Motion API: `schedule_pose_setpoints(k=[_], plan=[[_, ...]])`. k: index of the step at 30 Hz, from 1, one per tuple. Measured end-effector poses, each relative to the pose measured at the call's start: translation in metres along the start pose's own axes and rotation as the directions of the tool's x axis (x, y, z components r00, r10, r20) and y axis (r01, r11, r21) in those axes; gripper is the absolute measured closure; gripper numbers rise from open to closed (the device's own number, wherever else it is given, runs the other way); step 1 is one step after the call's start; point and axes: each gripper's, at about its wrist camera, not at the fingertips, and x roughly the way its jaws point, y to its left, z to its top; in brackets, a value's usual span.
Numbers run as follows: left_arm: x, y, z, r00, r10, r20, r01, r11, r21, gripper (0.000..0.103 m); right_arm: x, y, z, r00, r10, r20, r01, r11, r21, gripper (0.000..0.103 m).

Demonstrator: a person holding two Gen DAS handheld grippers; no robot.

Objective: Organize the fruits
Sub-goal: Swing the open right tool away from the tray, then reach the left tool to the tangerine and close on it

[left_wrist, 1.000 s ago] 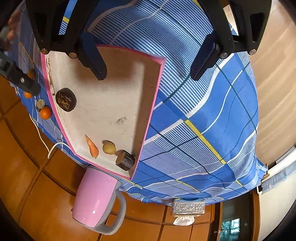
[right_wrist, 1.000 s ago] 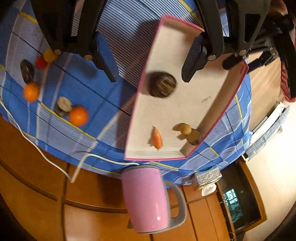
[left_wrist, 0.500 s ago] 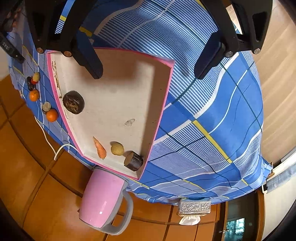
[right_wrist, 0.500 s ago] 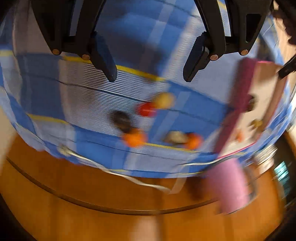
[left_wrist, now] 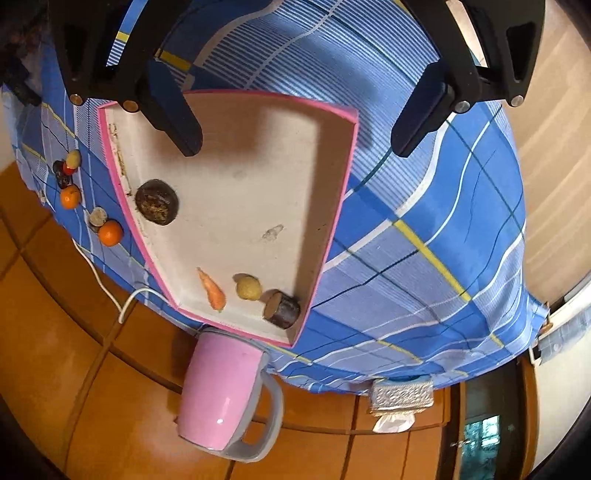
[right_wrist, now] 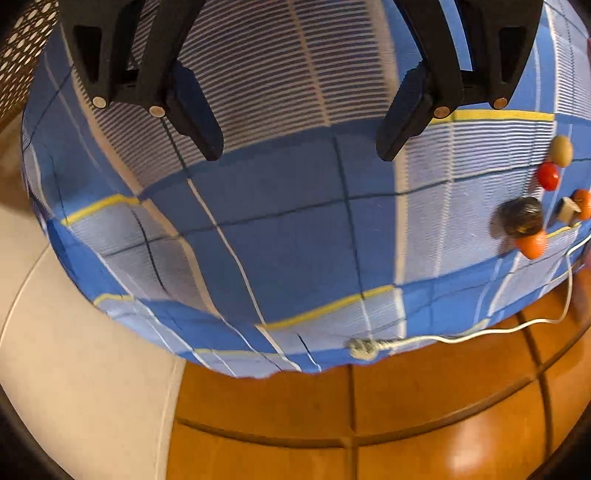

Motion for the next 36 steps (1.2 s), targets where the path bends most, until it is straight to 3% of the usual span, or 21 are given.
schedule_pose_setpoints(k=[6,11,18,21,24,26,27,36], plan=[[-0.016,-0.019,0.020,0.997,-0.059,0.051,0.056,0.996,0.071,0.000,-0.001,-0.004,-0.010,0.999,0.002,0.042,-0.003,1.000,0.023,0.009],[-0.020,-0.051,0.044,0.990,-0.133,0.040,0.127,0.984,0.128,0.000,0.001,-0.001,-0.011,0.999,-0.002,0.052,0.001,1.000,0.023,0.008],[-0.007,-0.114,0.068,0.969,-0.246,-0.022,0.243,0.932,0.268,0.005,0.002,0.001,-0.011,0.998,-0.005,0.059,0.004,1.000,0.024,0.008],[0.010,-0.139,0.076,0.964,-0.259,-0.065,0.266,0.907,0.327,0.012,0.002,0.001,-0.011,0.998,-0.006,0.060,0.005,1.000,0.025,0.008],[0.032,-0.162,0.082,0.954,-0.267,-0.134,0.298,0.883,0.363,0.029,0.002,0.001,-0.011,0.998,-0.006,0.061,0.005,1.000,0.024,0.008],[0.048,-0.175,0.084,0.939,-0.284,-0.191,0.337,0.864,0.373,0.047,0.002,0.001,-0.011,0.998,-0.006,0.061,0.005,1.000,0.024,0.008],[0.054,-0.180,0.084,0.936,-0.282,-0.210,0.343,0.861,0.375,0.050,0.002,0.001,-0.011,0.998,-0.006,0.062,0.005,1.000,0.024,0.008],[0.107,-0.226,0.089,0.925,-0.234,-0.299,0.343,0.852,0.396,0.056,0.002,0.001,-0.011,0.998,-0.004,0.063,0.003,1.000,0.023,0.007]])
